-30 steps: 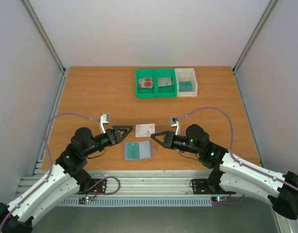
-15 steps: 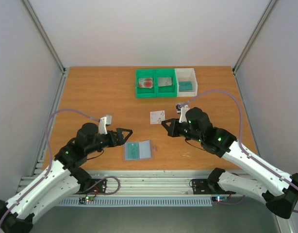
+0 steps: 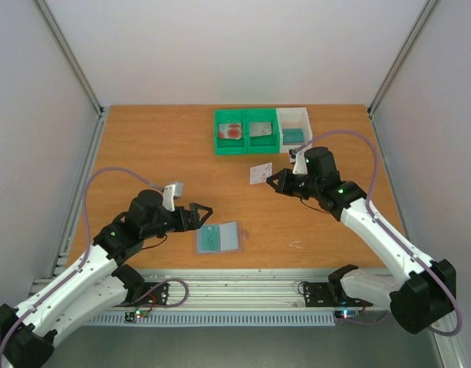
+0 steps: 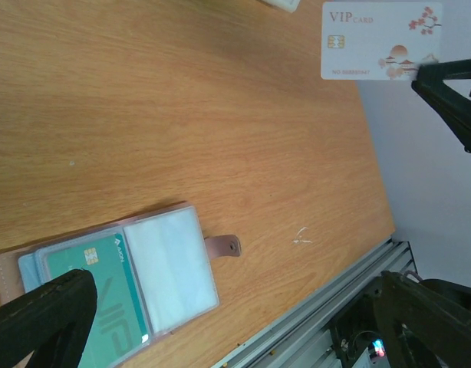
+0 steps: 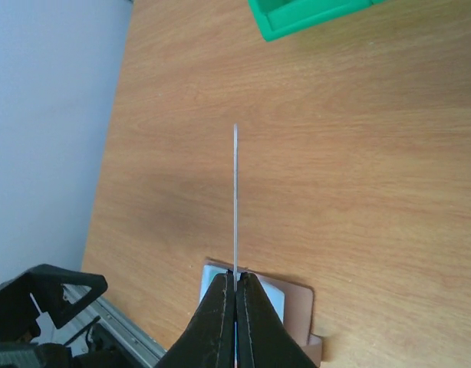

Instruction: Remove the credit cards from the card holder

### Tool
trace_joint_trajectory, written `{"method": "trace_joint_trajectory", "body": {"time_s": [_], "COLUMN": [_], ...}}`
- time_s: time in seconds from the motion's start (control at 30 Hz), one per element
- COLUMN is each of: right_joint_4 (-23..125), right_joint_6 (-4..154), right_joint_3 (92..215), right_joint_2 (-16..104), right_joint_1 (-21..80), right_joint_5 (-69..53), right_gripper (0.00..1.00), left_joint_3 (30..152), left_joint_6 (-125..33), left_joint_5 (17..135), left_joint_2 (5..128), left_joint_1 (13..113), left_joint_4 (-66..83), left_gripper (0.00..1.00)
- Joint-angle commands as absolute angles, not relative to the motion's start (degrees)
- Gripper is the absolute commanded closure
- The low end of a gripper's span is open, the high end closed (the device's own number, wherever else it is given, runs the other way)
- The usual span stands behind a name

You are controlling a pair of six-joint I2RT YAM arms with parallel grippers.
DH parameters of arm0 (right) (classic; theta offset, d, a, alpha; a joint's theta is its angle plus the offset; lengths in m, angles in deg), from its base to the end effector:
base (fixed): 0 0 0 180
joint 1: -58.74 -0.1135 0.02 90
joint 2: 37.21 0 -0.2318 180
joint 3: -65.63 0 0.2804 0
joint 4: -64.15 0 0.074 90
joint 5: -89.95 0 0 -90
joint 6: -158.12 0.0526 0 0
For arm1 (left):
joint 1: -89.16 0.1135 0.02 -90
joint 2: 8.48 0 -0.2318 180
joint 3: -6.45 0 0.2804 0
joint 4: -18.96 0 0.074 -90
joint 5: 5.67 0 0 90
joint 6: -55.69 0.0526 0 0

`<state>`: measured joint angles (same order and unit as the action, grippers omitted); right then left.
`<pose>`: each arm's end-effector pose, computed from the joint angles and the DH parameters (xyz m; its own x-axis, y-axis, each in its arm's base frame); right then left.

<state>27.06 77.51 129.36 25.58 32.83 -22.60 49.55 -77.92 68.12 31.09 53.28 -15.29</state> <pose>0.2550 0.1463 0.2519 -0.6348 -0.1409 -0.7597 -0.5864 0.7281 0.3549 0.1763 -0.1457 0.2148 -0.8220 -0.2229 -0.5241 0.2628 0.6680 -0.6962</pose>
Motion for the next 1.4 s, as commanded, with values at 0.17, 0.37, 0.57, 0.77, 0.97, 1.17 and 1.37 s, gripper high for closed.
{"method": "trace_joint_trajectory", "body": {"time_s": [0.17, 0.37, 0.57, 0.77, 0.97, 1.17, 1.37], "right_joint_4": [25.96, 23.82, 24.30, 19.19, 17.43, 16.80, 14.79], "right_joint_6": [74.13, 70.13, 66.00, 61.88, 59.72, 59.99, 60.21], "right_joint_3": [136.53, 140.65, 144.94, 152.82, 158.34, 166.32, 175.75], "right_joint_2": [35.74, 40.56, 45.56, 50.44, 56.27, 65.42, 74.09], "right_joint_1": [39.71, 42.79, 44.61, 45.57, 47.03, 47.67, 47.67], "right_joint_5": [-33.09, -32.29, -34.37, -31.74, -29.54, -27.26, -25.57], "right_gripper": [0.99, 0.99, 0.99, 0.99, 0.99, 0.99, 0.99], "left_joint_3": [52.21, 57.30, 61.26, 62.87, 63.06, 63.76, 62.77], "left_joint_6": [-77.51, -71.12, -65.49, -62.53, -60.50, -60.69, -61.79], "left_joint_5": [64.31, 67.97, 70.00, 69.19, 70.53, 69.09, 69.14], "left_joint_2": [39.04, 41.61, 41.42, 40.77, 40.59, 43.41, 41.63], "left_joint_1": [55.46, 56.24, 56.24, 56.20, 56.20, 56.20, 56.20], "left_joint_4": [-11.88, -18.84, -24.45, -27.01, -28.16, -31.12, -30.20], "left_gripper": [0.01, 0.01, 0.01, 0.01, 0.01, 0.01, 0.01]}}
